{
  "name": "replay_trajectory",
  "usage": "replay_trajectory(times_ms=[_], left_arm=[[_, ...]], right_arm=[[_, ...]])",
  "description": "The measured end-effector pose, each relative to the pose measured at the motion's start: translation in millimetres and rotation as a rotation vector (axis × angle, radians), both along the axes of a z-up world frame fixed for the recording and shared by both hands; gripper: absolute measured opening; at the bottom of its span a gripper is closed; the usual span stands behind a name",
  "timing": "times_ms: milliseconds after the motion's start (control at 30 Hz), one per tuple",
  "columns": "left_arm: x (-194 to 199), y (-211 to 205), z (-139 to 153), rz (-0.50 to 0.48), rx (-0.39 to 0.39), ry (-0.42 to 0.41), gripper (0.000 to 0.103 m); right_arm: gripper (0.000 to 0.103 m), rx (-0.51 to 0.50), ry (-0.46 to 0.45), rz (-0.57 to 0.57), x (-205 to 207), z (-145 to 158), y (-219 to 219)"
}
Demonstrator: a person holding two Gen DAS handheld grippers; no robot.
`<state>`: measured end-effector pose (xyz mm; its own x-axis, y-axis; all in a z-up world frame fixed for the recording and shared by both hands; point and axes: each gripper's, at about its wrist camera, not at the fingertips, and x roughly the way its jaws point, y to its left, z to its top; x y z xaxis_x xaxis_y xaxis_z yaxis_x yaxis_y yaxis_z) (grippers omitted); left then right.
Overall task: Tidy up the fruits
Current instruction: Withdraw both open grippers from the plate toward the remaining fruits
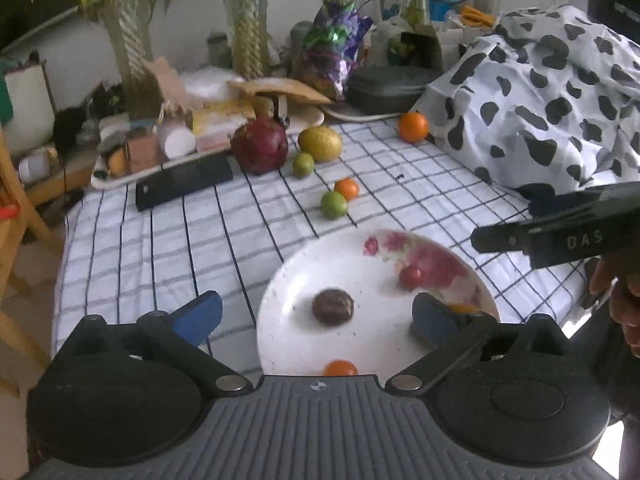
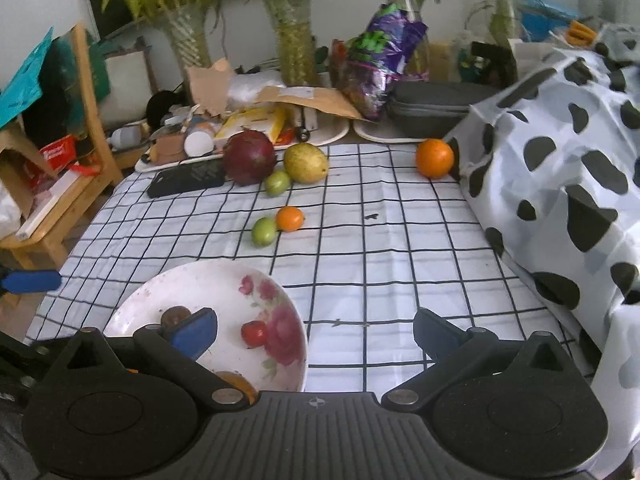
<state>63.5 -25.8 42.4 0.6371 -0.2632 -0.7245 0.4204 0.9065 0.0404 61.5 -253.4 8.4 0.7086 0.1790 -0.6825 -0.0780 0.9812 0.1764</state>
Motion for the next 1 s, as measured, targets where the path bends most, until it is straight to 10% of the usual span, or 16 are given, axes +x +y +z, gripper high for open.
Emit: replay_trajectory(times_ms=[1000], left_arm=[[94, 3, -9, -0.029, -0.035, -0.057, 0.102]], right_arm=[[0.103, -0.114, -0.023, -0.02, 58, -12, -3]])
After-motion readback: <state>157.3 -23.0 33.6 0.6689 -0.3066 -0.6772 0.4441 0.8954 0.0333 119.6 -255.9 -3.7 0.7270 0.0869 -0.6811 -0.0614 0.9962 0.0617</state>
